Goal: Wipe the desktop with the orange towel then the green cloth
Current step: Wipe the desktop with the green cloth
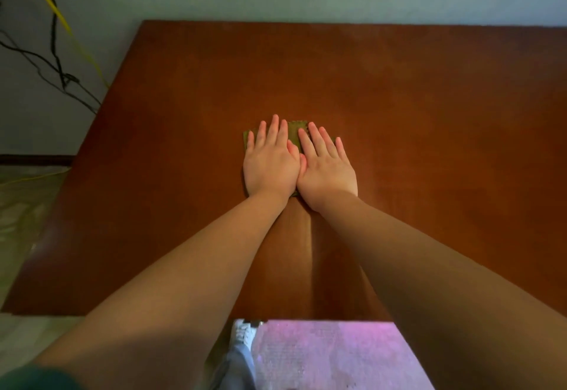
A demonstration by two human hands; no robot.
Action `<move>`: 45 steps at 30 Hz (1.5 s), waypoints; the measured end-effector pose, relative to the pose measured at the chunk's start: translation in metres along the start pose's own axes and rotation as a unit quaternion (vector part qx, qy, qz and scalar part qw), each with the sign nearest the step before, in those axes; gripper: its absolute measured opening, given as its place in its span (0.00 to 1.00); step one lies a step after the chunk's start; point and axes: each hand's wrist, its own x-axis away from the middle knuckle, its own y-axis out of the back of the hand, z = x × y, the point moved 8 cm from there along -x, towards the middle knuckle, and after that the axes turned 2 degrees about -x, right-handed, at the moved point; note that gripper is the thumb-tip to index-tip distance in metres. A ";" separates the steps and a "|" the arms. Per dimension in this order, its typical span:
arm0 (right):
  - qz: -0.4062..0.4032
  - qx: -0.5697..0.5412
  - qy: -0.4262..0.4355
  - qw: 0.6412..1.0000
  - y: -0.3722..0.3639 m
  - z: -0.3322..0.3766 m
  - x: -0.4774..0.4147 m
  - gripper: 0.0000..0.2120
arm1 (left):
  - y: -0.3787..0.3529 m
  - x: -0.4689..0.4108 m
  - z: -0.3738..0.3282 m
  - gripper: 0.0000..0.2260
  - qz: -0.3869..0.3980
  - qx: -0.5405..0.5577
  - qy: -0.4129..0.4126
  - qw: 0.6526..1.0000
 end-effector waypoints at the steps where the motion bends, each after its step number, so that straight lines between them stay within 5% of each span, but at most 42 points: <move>1: 0.000 0.001 0.001 1.000 -0.001 0.001 0.008 0.24 | -0.001 0.008 0.000 0.24 0.000 0.002 0.002 1.000; 33: 0.034 0.003 0.021 0.999 -0.015 0.009 0.169 0.25 | -0.008 0.175 -0.012 0.24 0.006 0.017 0.037 0.999; 45: 0.048 0.024 0.019 0.998 -0.010 -0.027 0.177 0.36 | -0.010 0.176 -0.051 0.27 0.030 0.029 0.027 0.999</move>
